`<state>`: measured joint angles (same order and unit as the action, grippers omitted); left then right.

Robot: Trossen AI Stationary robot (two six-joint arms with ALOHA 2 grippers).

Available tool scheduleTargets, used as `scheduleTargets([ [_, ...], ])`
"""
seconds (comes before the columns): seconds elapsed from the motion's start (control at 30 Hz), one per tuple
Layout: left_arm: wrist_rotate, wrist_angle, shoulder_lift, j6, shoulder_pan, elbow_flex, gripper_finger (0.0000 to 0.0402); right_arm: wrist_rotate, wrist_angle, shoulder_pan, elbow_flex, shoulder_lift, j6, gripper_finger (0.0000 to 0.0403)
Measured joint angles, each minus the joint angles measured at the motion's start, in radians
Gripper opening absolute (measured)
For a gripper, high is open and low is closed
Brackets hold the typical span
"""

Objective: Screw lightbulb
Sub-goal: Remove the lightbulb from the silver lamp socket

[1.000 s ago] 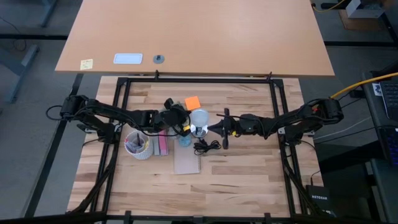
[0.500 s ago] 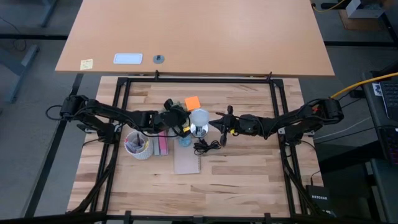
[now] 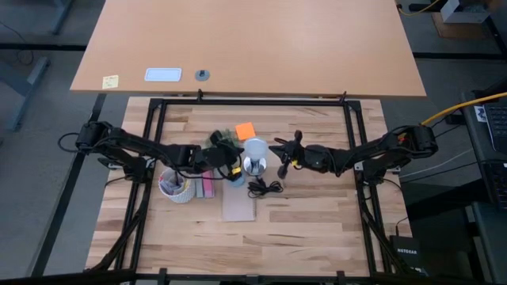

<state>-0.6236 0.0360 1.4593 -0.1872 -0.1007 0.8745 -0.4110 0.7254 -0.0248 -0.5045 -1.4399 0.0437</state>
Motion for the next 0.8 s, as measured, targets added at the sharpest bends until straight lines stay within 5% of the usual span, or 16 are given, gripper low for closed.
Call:
scheduleTargets([
  [0.33, 0.001, 0.003, 0.002, 0.015, -0.039, 0.000, 0.0000, -0.012, 0.007, 0.000, 0.000, 0.000, -0.001, 0.0012],
  [0.63, -0.161, 0.002, 0.003, 0.031, -0.039, 0.000, 0.0000, -0.001, 0.009, -0.001, -0.001, 0.038, -0.051, 0.0012],
  [0.8, -0.177, 0.006, 0.003, 0.034, -0.035, 0.000, 0.0000, 0.096, 0.012, -0.002, -0.001, 0.083, -0.050, 0.0012],
])
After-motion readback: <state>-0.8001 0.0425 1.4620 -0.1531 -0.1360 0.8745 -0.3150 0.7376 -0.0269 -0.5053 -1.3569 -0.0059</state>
